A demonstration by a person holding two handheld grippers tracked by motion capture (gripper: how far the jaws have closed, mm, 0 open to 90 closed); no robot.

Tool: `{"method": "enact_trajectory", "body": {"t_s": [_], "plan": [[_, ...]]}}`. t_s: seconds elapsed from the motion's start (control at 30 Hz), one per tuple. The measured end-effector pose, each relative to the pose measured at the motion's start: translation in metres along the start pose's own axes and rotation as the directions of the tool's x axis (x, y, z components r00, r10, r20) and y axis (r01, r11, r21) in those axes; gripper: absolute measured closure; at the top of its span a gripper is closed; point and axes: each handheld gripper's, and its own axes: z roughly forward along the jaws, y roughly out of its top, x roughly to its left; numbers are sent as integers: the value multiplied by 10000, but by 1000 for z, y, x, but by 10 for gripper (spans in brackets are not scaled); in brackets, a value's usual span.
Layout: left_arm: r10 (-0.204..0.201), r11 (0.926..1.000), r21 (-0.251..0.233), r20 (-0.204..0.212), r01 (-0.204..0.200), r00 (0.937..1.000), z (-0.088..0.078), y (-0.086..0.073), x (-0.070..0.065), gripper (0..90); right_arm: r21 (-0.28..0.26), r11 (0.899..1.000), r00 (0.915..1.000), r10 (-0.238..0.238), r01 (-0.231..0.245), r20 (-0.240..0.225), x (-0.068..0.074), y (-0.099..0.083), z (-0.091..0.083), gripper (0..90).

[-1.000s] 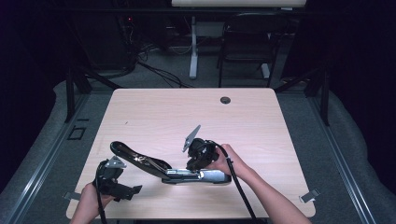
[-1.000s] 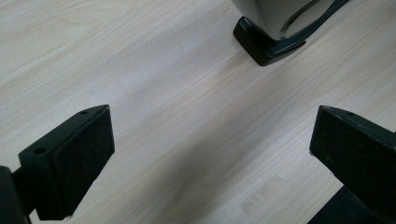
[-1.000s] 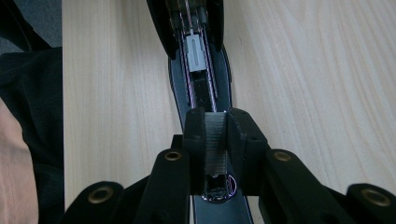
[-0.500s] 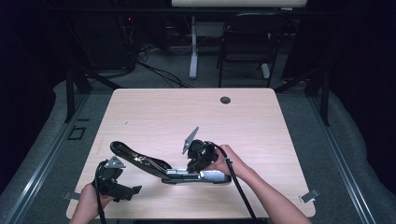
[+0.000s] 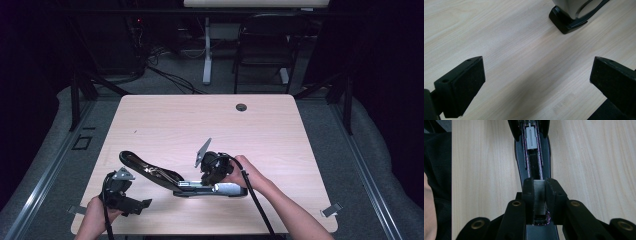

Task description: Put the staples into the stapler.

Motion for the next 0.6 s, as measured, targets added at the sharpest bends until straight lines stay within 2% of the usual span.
{"method": "enact_trajectory", "body": {"t_s": [0.23, 0.6], "plan": [[-9, 10000, 31, 10, 9, 10000, 1, 1, 0, 0, 124, 9990, 9991, -431, 432, -63, 0, 0, 0, 780], [-18, 10000, 3, -25, 18, 10000, 0, -1, 0, 0, 152, 9979, 9980, -620, 622, -100, 0, 1, 1, 780]]}}
